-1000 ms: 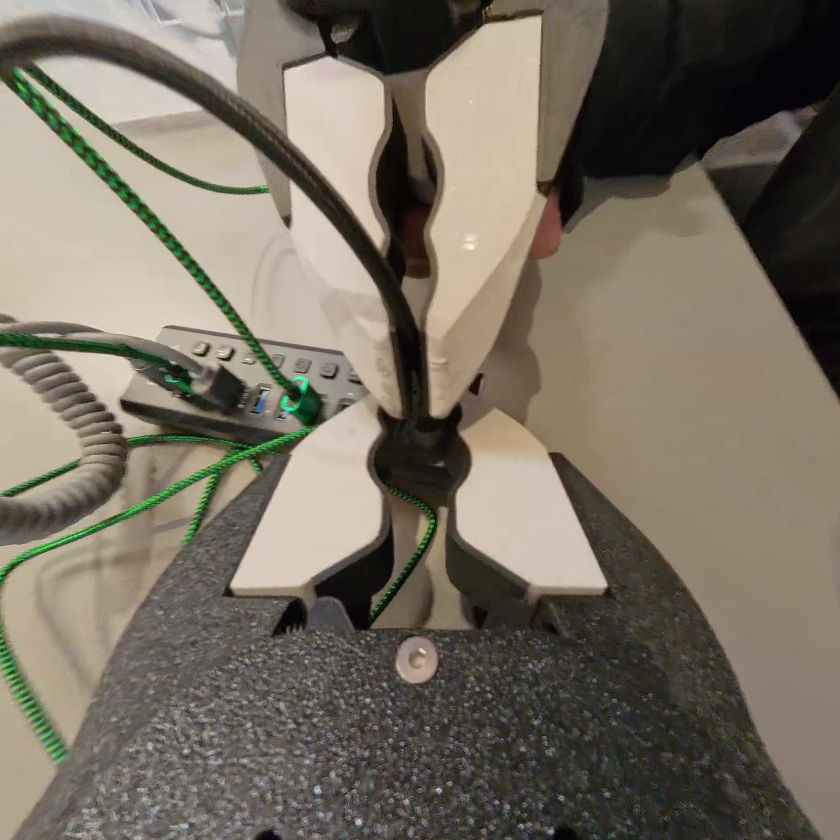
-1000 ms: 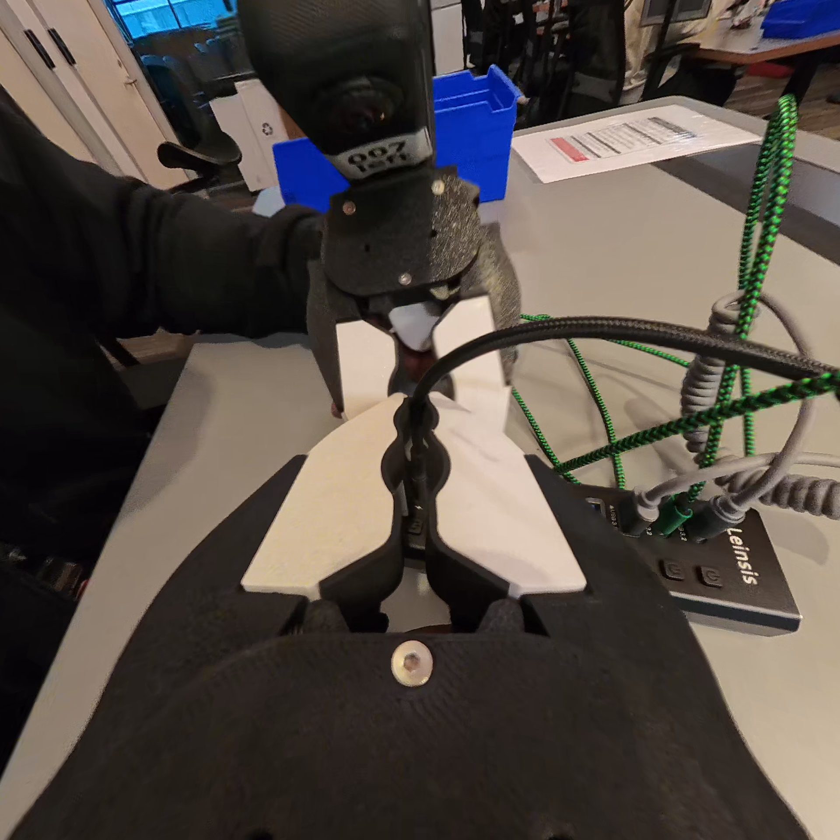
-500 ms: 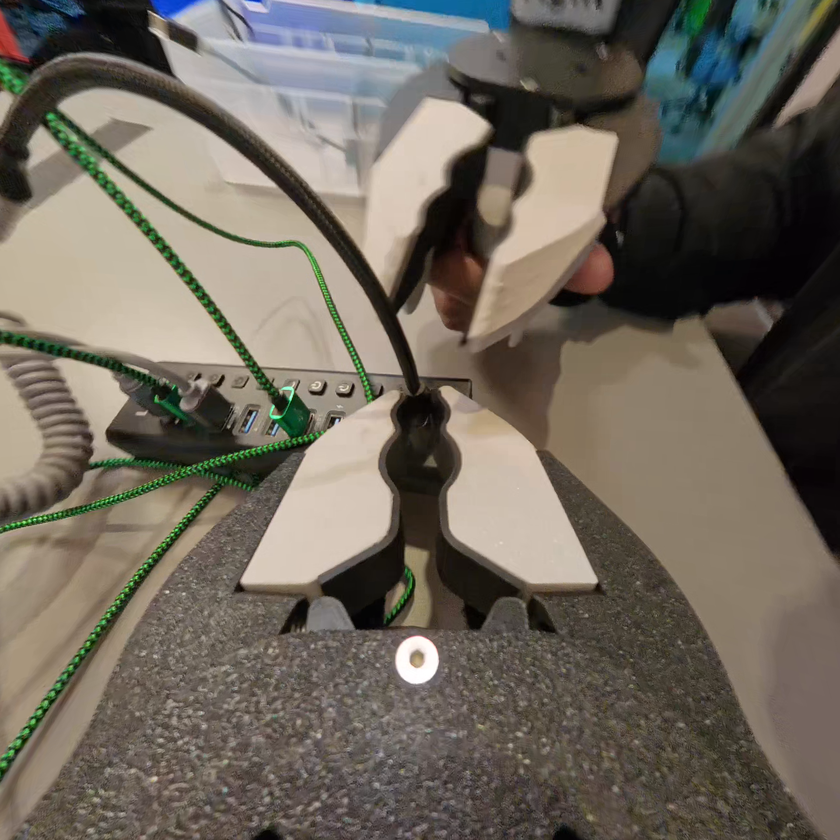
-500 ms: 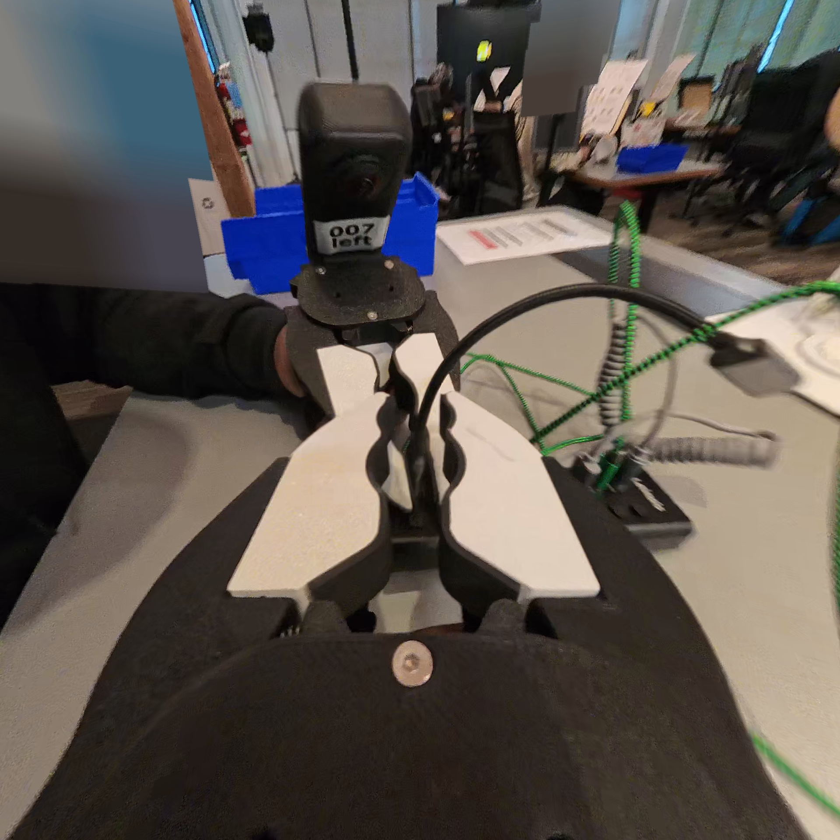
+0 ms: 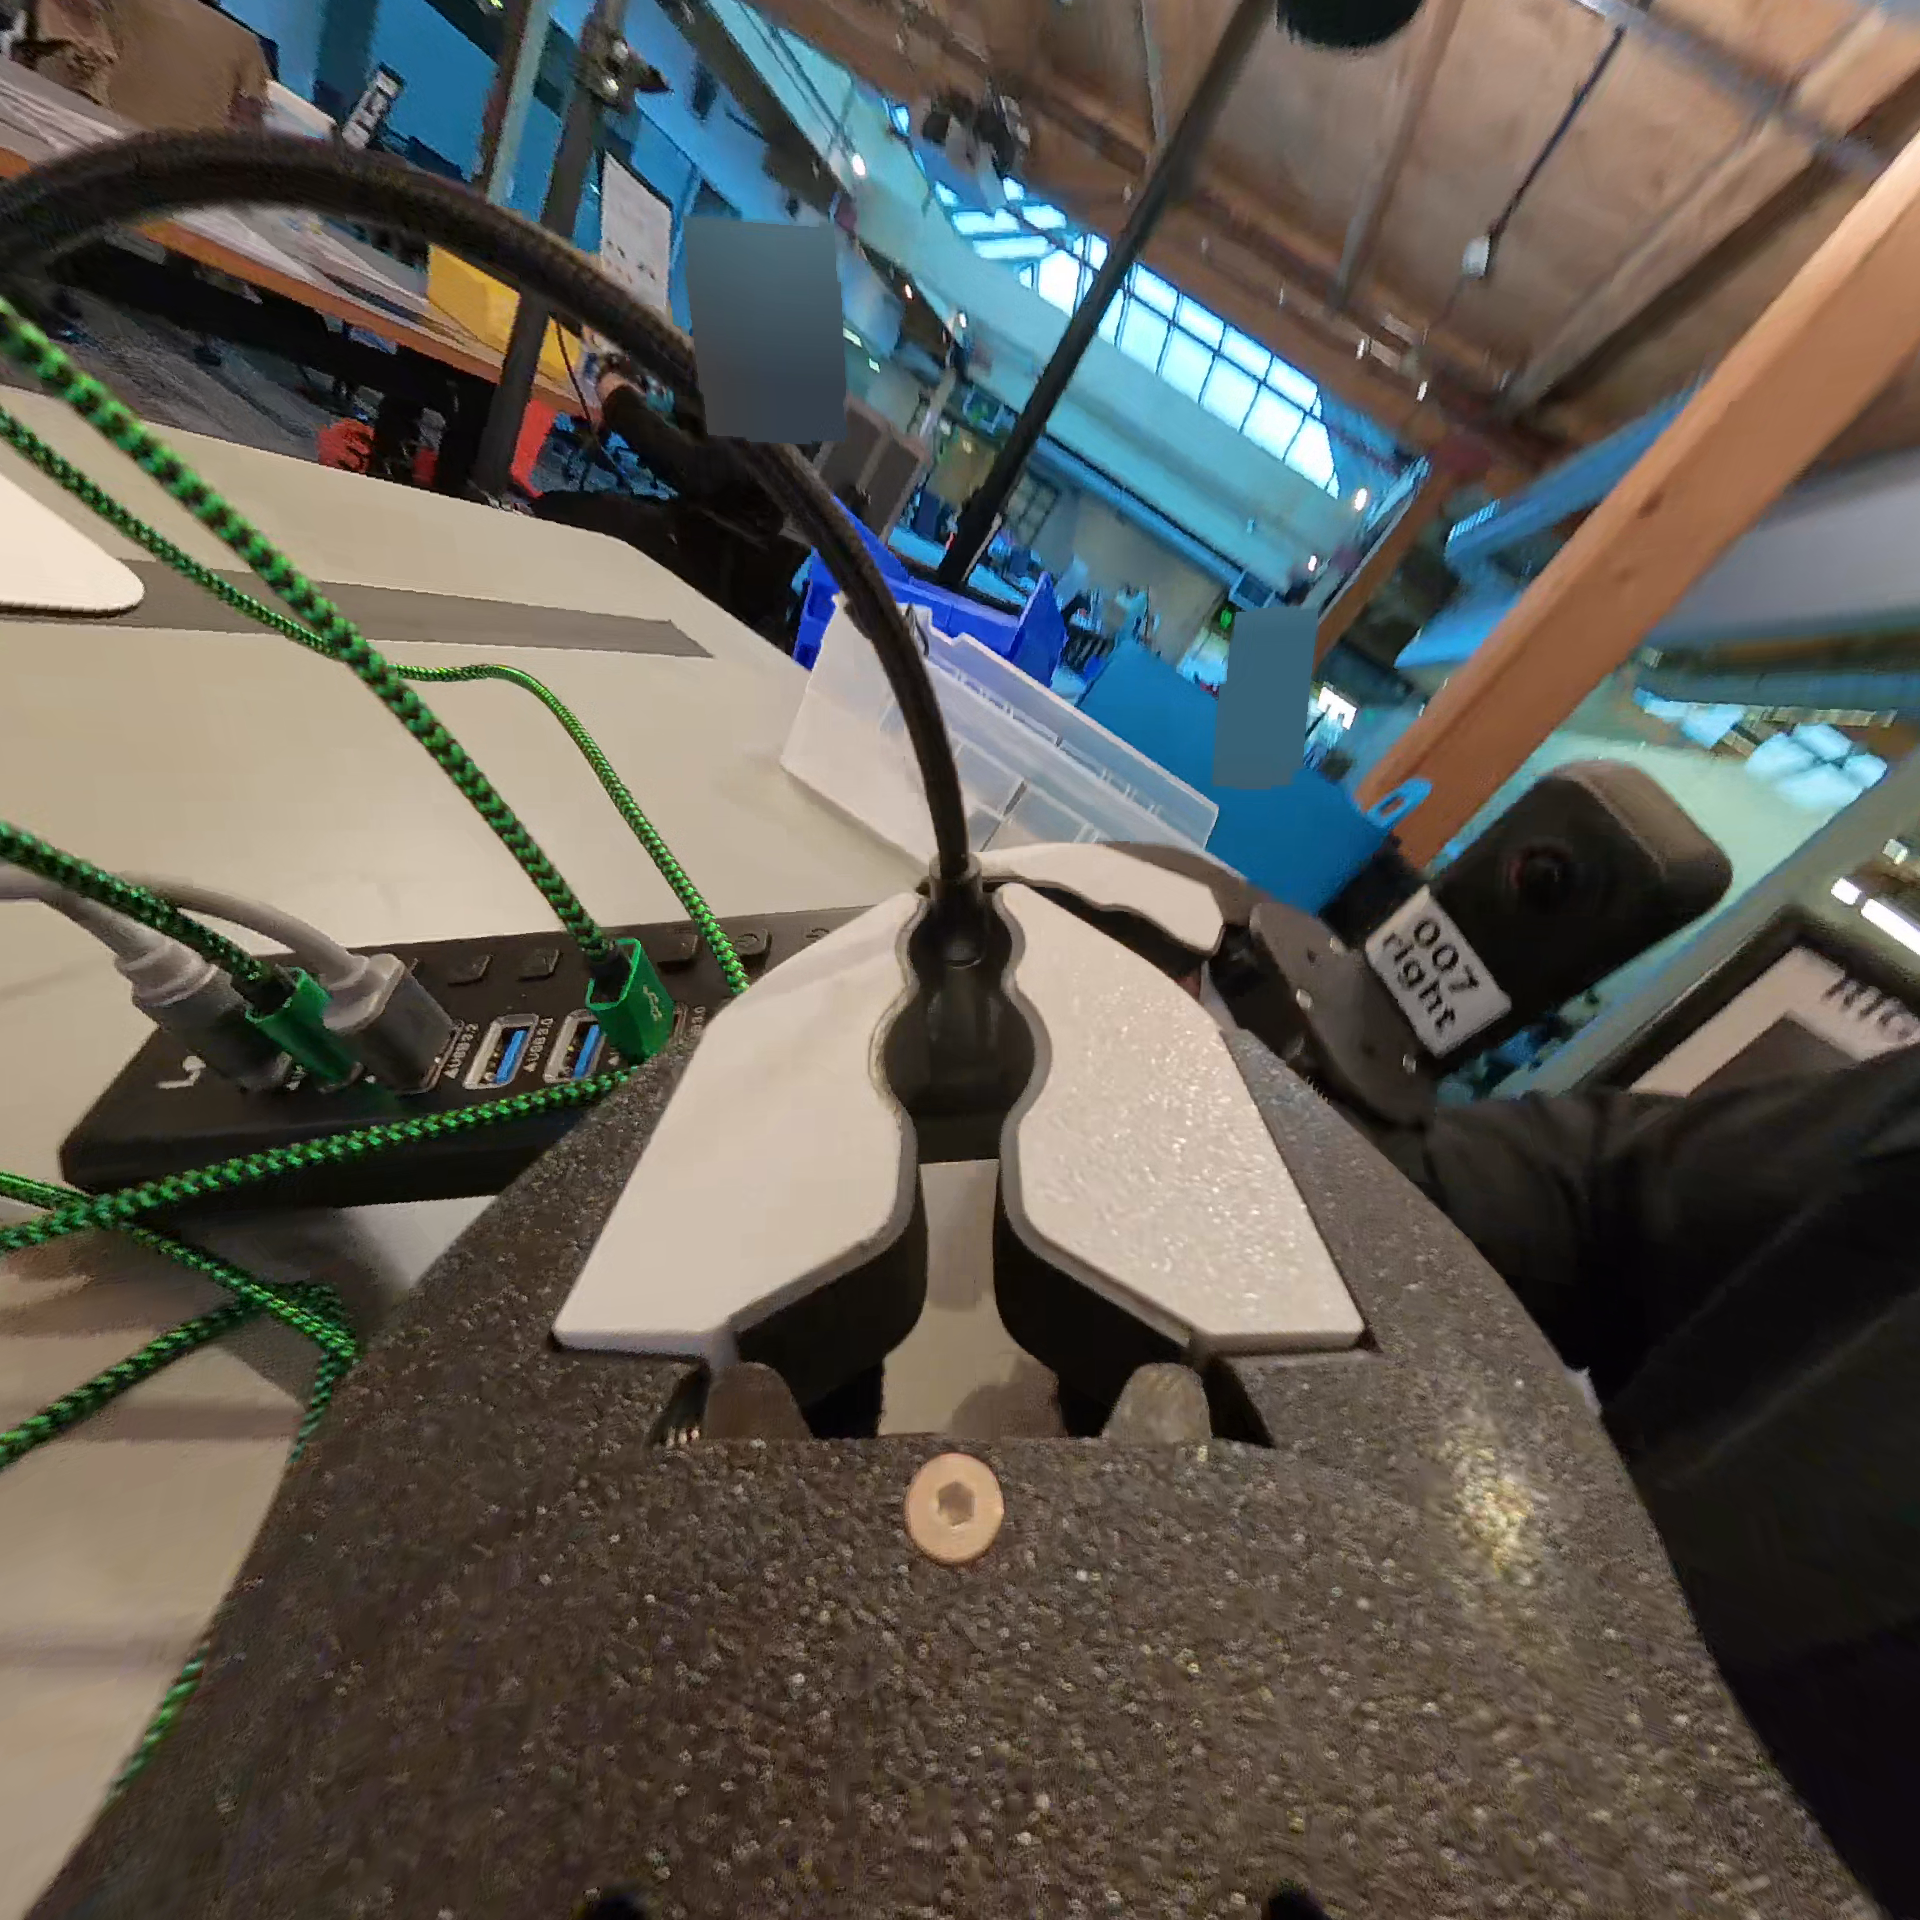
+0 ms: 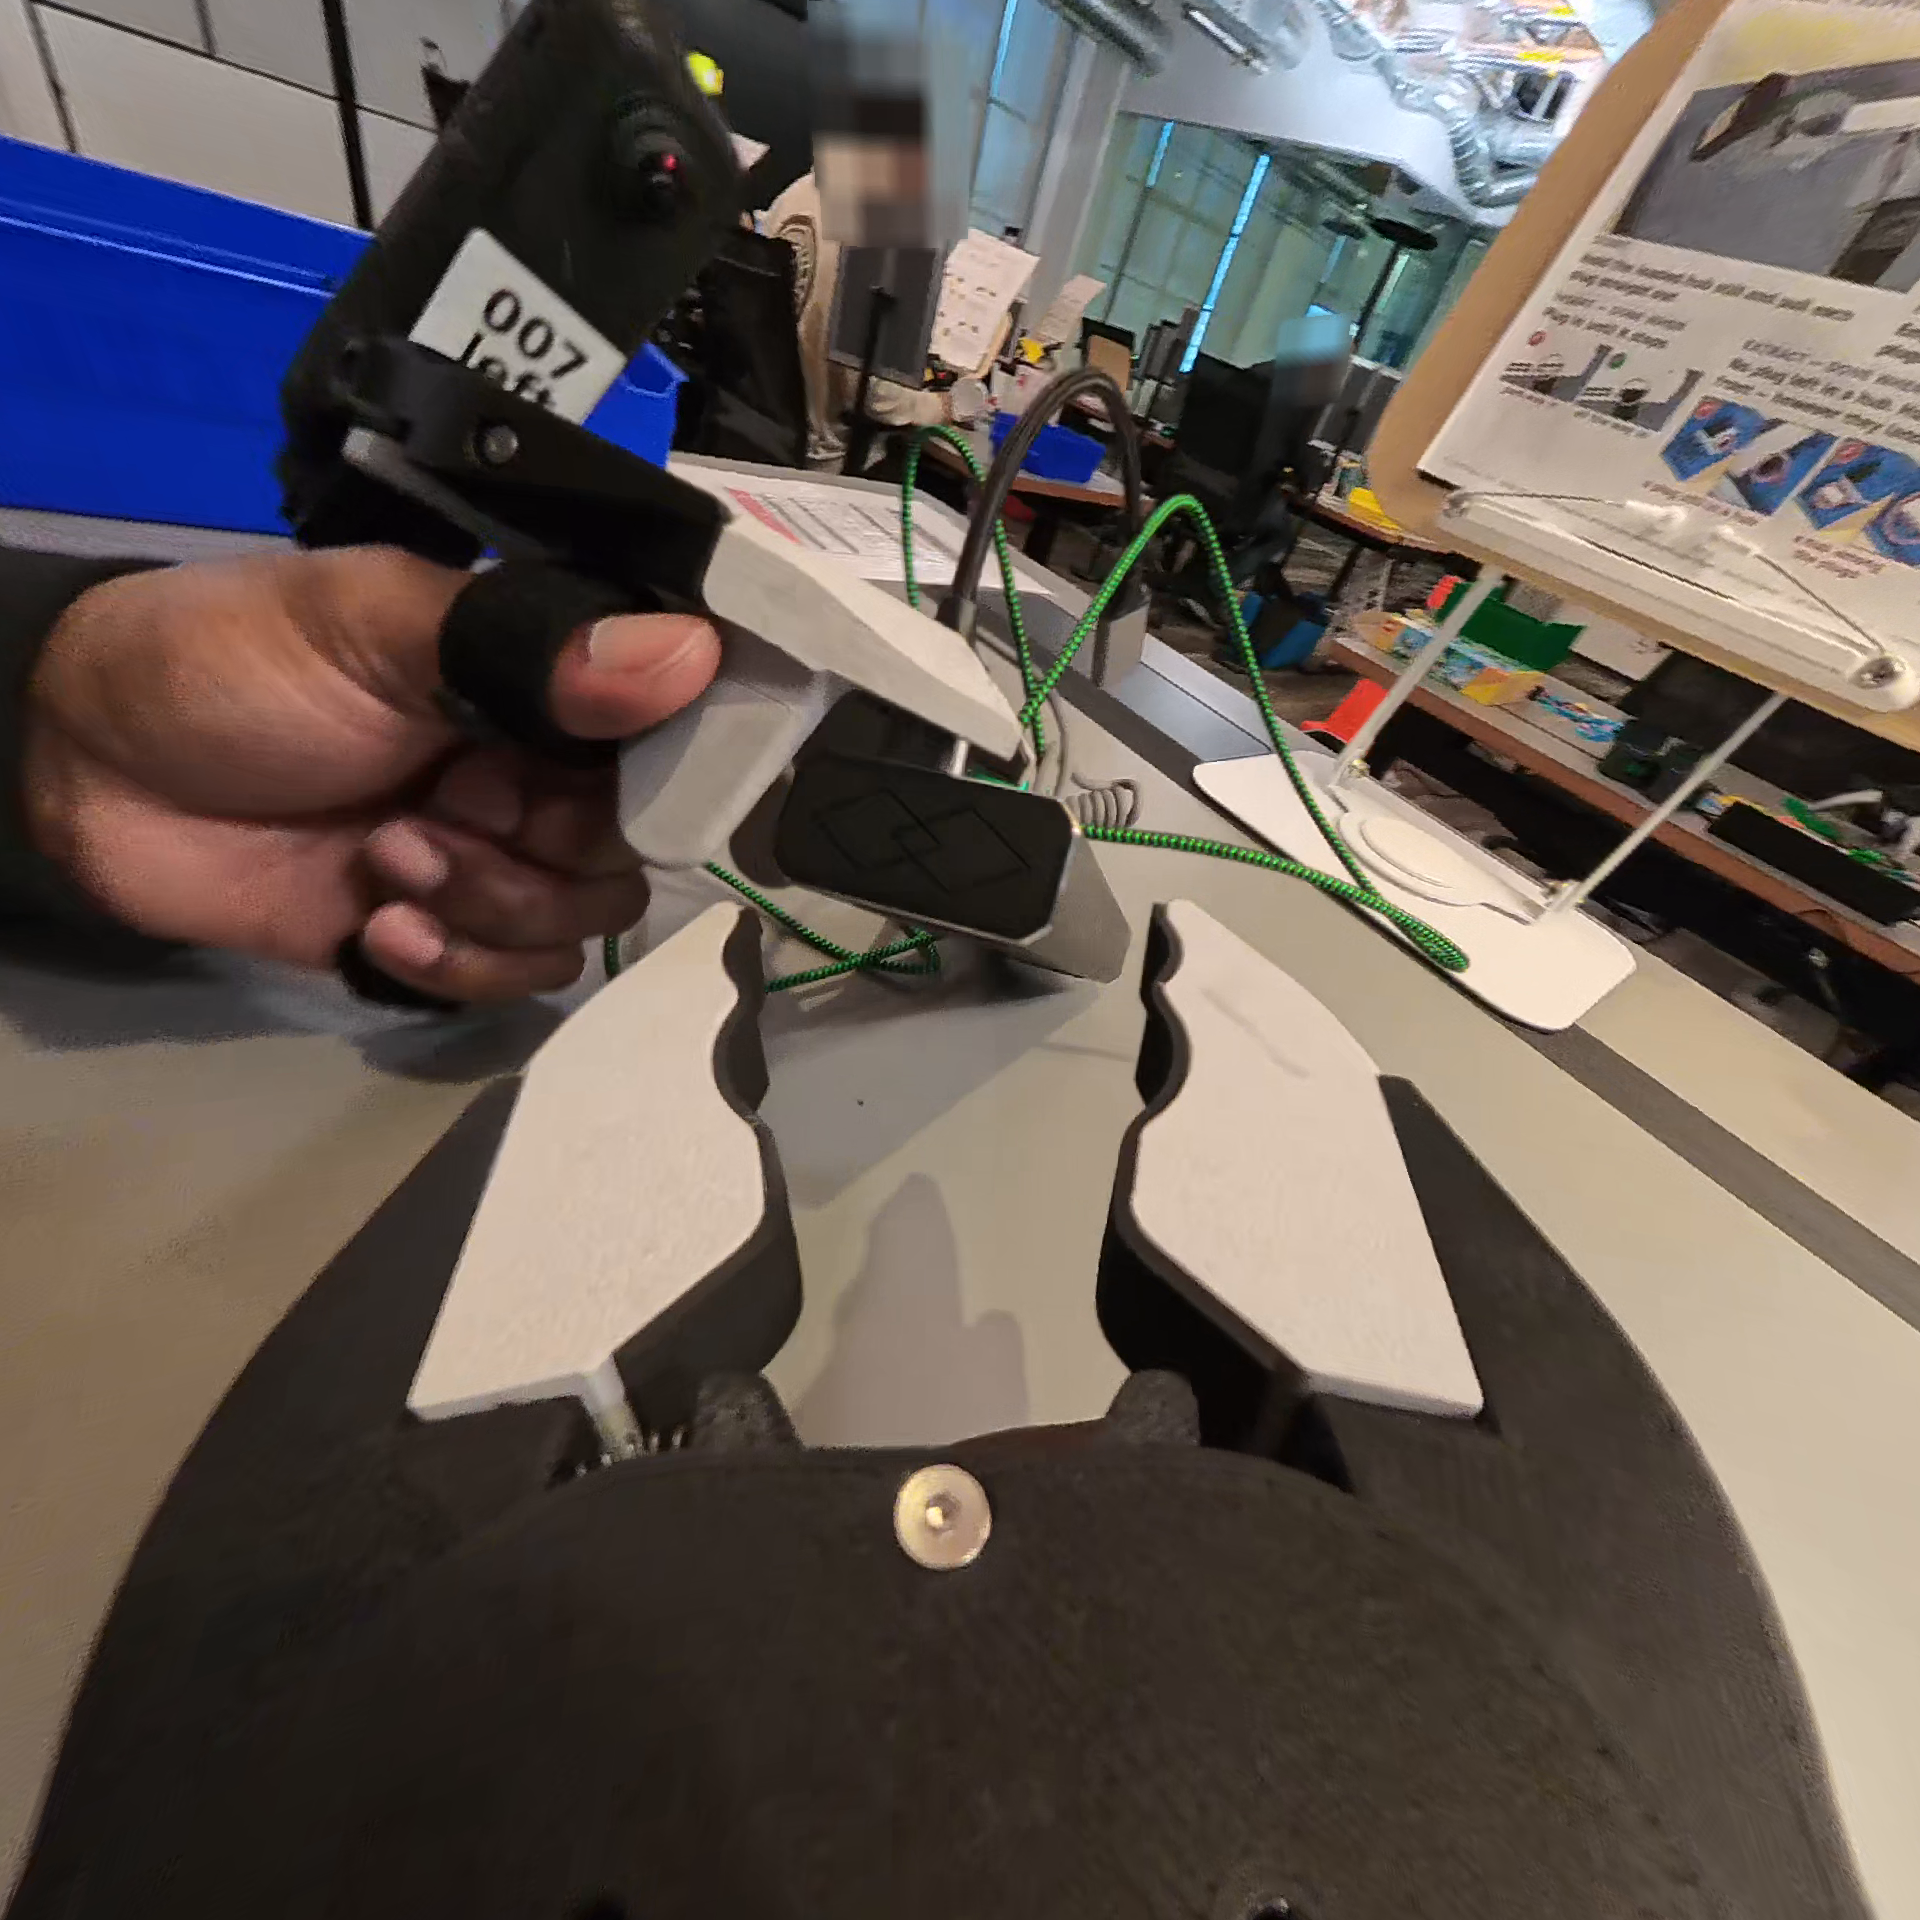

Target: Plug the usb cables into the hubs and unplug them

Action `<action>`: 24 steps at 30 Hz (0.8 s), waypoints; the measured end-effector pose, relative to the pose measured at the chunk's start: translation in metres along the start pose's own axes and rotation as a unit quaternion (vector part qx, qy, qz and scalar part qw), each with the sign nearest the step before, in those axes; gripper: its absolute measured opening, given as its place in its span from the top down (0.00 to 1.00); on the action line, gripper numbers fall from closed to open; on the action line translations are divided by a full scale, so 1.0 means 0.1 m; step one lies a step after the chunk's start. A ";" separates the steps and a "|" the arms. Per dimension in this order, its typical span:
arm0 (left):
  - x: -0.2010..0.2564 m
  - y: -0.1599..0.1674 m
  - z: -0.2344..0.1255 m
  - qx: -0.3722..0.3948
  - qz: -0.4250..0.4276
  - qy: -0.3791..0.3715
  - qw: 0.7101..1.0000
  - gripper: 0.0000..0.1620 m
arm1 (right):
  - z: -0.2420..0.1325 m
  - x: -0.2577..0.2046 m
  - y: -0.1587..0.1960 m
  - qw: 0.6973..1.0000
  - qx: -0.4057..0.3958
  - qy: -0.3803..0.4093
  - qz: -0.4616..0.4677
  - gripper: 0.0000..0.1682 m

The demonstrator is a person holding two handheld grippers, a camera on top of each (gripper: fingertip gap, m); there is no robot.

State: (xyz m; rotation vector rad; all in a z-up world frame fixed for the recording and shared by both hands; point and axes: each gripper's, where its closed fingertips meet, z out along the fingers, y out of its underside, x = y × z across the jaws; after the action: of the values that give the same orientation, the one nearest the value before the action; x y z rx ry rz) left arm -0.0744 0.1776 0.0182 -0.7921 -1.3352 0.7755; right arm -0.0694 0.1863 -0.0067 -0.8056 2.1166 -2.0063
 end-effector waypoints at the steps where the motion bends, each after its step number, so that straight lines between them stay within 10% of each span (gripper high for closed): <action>1: 0.01 -0.01 0.00 0.012 -0.014 0.001 1.000 0.95 | 0.03 0.00 -0.01 1.000 -0.003 0.013 -0.001 0.57; 24: 0.19 0.00 0.03 0.025 -0.092 0.057 0.994 0.95 | 0.08 0.02 -0.19 0.986 0.029 0.050 -0.155 0.64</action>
State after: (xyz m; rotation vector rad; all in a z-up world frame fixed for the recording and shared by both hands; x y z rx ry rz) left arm -0.0755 0.1936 0.0278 -0.6537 -1.2607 0.6076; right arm -0.0618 0.1791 0.0111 -1.1073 2.0808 -2.2904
